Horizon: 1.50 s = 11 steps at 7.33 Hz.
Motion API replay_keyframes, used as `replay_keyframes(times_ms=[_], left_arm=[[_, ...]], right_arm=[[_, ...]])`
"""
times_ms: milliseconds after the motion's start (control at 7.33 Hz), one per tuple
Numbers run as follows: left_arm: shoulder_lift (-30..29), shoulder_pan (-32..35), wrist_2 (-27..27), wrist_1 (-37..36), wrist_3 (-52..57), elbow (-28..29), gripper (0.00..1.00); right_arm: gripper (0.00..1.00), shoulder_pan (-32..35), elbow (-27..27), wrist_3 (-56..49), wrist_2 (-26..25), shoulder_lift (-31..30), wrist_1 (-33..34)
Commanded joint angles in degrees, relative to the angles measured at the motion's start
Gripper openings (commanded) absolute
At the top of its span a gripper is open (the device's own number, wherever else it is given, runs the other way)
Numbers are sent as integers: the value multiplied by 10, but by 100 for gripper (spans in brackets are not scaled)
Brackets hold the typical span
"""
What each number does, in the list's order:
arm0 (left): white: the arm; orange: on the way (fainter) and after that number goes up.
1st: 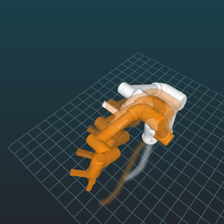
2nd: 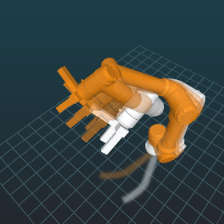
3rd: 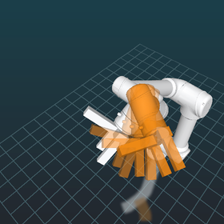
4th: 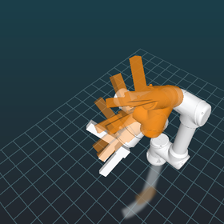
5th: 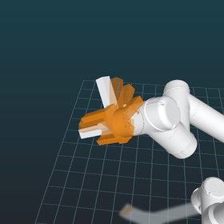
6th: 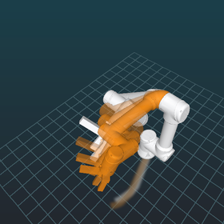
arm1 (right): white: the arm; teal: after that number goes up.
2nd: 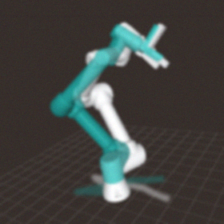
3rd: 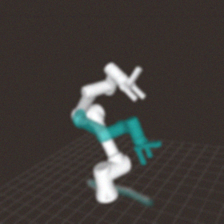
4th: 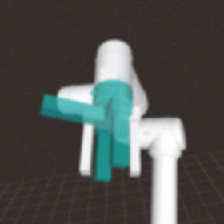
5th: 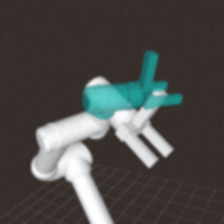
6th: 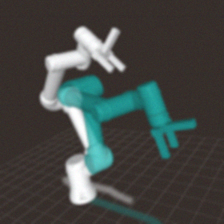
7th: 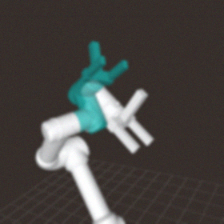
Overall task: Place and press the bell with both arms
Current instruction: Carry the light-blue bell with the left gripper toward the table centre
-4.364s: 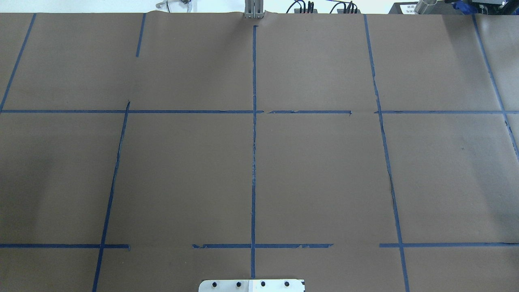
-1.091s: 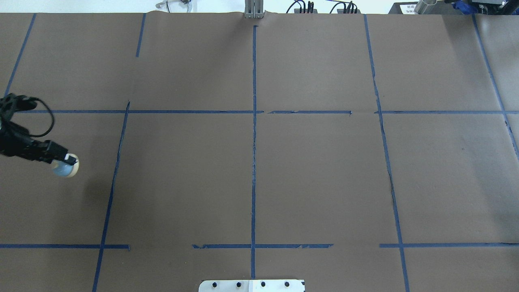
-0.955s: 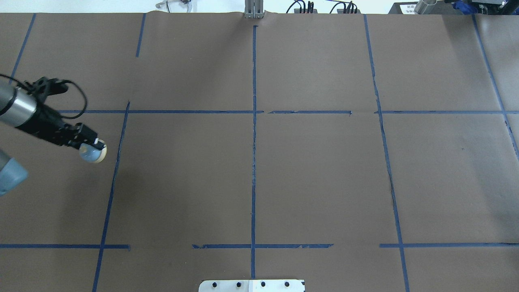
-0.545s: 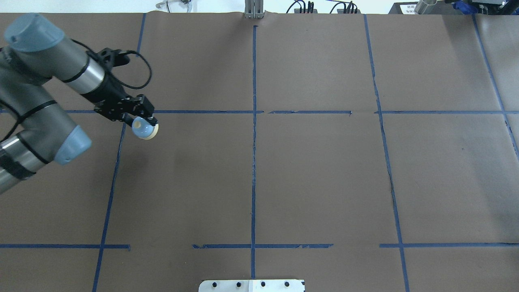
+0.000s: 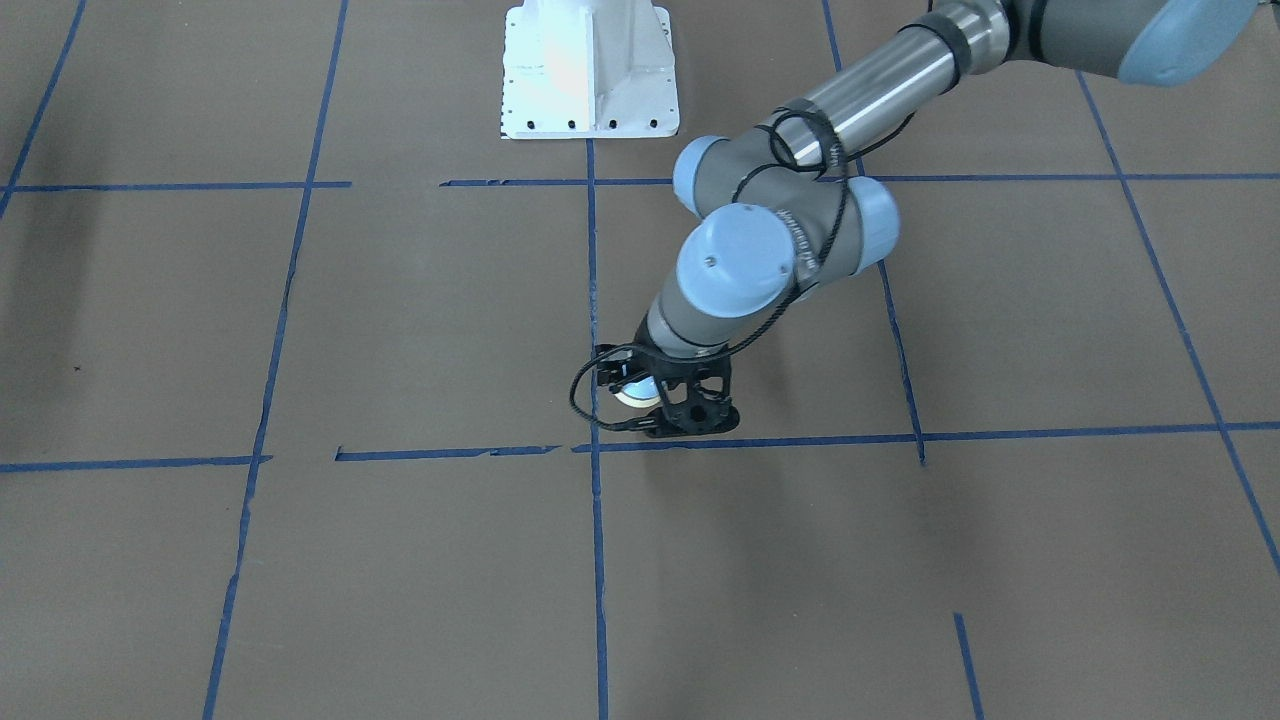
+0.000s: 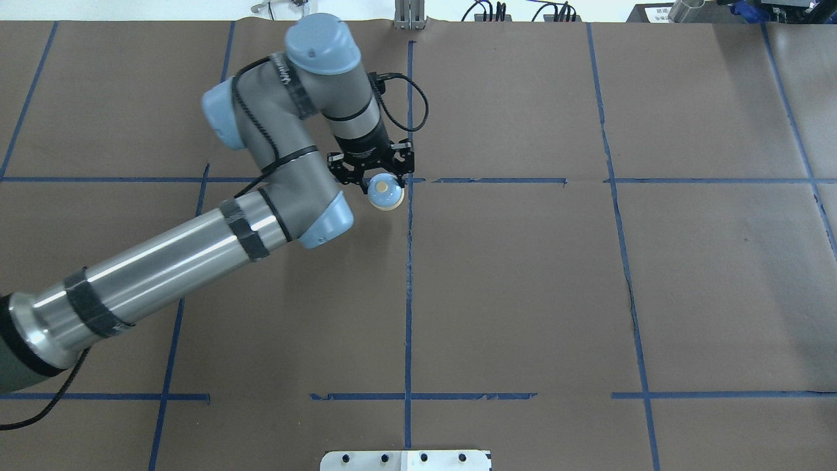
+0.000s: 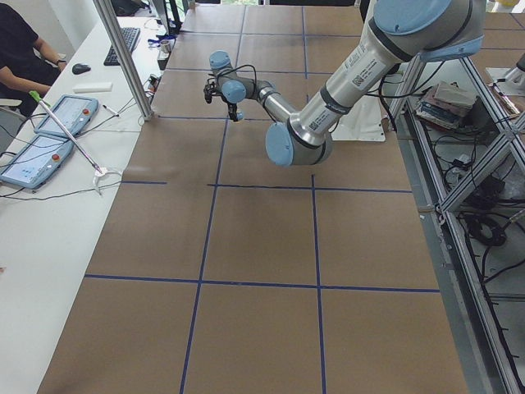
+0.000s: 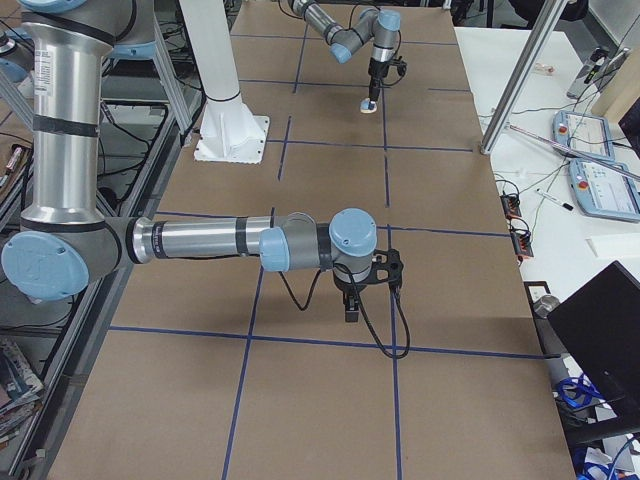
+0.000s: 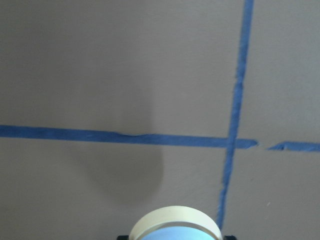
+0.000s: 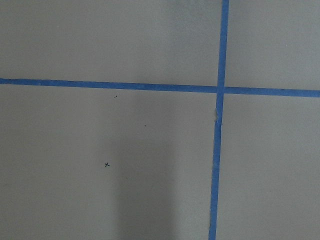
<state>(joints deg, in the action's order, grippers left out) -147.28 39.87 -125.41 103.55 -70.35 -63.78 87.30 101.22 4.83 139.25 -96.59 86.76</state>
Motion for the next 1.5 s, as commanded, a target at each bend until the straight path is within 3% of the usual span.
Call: replay_keyframes(times_ms=[0, 273, 409, 818, 1091, 1227, 1364], left_arm=[[-54, -18, 14, -12, -11, 76, 34], [-55, -24, 25, -12, -11, 89, 35], [-56, -24, 25, -12, -11, 93, 43], [-60, -25, 51, -6, -9, 89, 99], [-59, -16, 51, 30, -40, 74, 100], [-56, 4, 47, 31, -67, 32, 100], [-19, 23, 46, 30, -71, -37, 100]], right_arm=[[100, 0, -1, 0, 8, 0, 0], [100, 0, -1, 0, 8, 0, 0], [100, 0, -1, 0, 12, 0, 0], [100, -2, -1, 0, 13, 1, 0], [100, -10, 0, 2, 17, 6, -1], [100, -29, 5, 29, 19, 20, -16], [100, -72, 6, 119, 18, 37, -79]])
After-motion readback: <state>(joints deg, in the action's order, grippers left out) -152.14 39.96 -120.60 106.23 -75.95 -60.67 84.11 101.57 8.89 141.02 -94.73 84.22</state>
